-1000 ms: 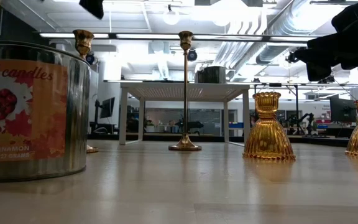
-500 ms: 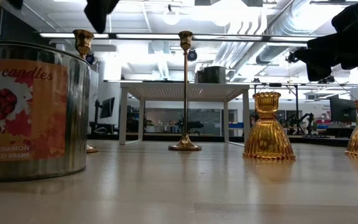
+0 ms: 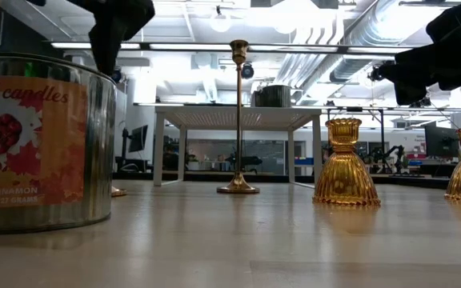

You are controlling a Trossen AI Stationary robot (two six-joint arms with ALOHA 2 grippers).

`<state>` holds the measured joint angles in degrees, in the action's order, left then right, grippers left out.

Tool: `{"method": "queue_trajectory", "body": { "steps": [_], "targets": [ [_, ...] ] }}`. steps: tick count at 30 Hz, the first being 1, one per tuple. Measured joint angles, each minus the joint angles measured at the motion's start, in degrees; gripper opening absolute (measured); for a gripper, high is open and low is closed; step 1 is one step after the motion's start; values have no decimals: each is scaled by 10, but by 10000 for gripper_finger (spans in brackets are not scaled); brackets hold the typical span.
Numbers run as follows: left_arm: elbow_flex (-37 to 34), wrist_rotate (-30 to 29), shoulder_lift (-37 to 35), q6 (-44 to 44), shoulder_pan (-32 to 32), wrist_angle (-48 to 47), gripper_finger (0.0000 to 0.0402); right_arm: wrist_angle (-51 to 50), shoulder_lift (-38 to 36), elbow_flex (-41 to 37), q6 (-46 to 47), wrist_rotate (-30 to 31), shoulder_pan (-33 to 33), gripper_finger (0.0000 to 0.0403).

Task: Pick & Place candle stick holders
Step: Put the bottom silver scented candle aligned with the other silver scented candle on the shelf

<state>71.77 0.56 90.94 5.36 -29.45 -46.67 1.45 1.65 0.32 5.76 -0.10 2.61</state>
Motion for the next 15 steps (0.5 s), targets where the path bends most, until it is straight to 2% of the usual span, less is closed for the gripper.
{"method": "queue_trajectory", "body": {
  "steps": [6,15],
  "targets": [
    [0,-25,1,17,-11,2,400,1,1,0,0,0,0,165],
    [-1,-27,29,53,-18,21,400,1,2,0,0,0,0,165]
  ]
}}
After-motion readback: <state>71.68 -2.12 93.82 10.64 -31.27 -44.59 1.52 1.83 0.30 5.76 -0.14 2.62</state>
